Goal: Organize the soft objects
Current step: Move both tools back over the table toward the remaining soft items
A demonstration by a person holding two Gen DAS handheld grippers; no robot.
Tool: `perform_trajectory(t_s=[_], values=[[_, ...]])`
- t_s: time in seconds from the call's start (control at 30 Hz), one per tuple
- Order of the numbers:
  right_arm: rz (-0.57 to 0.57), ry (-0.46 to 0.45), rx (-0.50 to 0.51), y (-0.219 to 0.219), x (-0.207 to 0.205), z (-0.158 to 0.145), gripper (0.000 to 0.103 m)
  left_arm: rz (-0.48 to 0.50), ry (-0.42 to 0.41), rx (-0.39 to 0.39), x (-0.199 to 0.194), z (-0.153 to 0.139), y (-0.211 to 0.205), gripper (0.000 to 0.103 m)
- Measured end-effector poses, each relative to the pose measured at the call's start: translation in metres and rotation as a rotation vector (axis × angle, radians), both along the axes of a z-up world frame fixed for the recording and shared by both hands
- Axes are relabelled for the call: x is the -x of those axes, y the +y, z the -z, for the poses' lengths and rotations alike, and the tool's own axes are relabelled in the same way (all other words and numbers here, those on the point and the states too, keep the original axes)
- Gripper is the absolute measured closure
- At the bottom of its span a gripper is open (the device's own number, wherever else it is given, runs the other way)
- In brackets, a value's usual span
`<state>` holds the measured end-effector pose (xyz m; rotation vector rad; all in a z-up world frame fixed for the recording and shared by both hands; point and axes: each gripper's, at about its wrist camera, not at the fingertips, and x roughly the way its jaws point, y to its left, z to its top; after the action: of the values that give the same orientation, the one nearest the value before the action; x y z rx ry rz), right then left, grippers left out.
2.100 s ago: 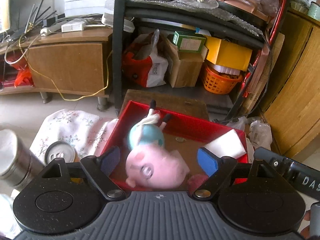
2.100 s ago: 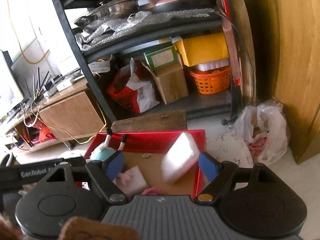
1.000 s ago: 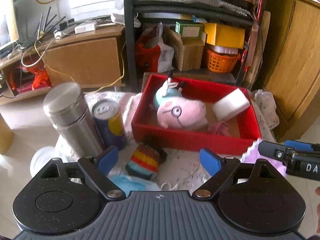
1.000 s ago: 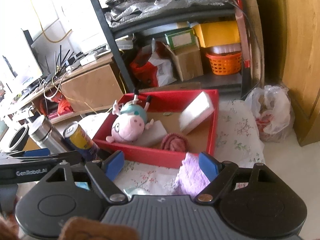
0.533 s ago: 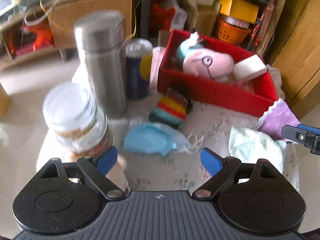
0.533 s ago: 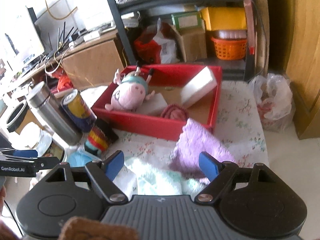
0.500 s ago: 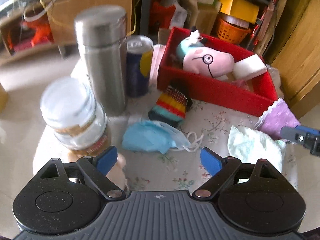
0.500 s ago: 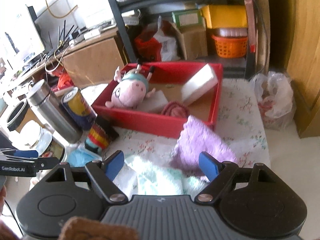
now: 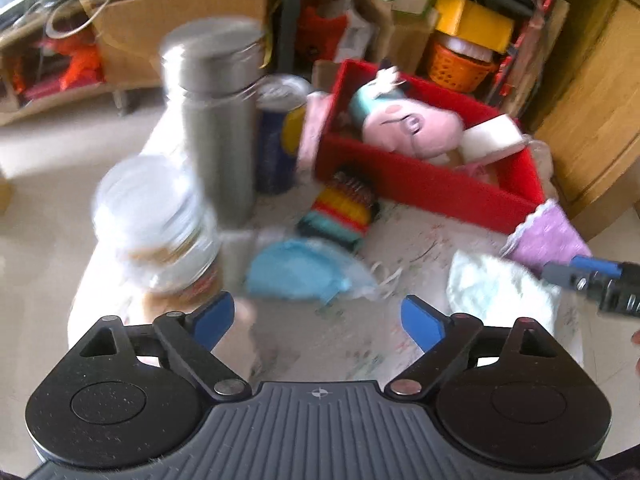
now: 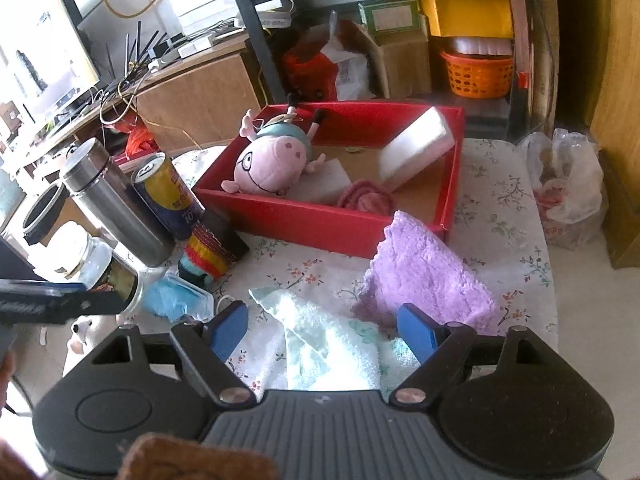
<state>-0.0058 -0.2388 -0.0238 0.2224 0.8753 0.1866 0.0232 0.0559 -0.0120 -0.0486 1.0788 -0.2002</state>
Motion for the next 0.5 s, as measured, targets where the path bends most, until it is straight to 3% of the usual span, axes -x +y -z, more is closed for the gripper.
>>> perform_trajectory(t_s=[0.1,0.23,0.5], values=[[0.001,0.013,-0.009,0.000,0.001,0.002,0.048,-0.060,0.063,-0.011,-0.001,0.016,0.017,0.015],[-0.004,0.030,-0.041,0.003,0.002,0.004,0.048,-0.125,0.114,-0.094,-0.010,0.037,0.029,0.016],[-0.007,0.048,-0.030,0.006,-0.001,0.010,0.048,-0.164,0.116,-0.164,-0.014,0.050,0.033,0.011]])
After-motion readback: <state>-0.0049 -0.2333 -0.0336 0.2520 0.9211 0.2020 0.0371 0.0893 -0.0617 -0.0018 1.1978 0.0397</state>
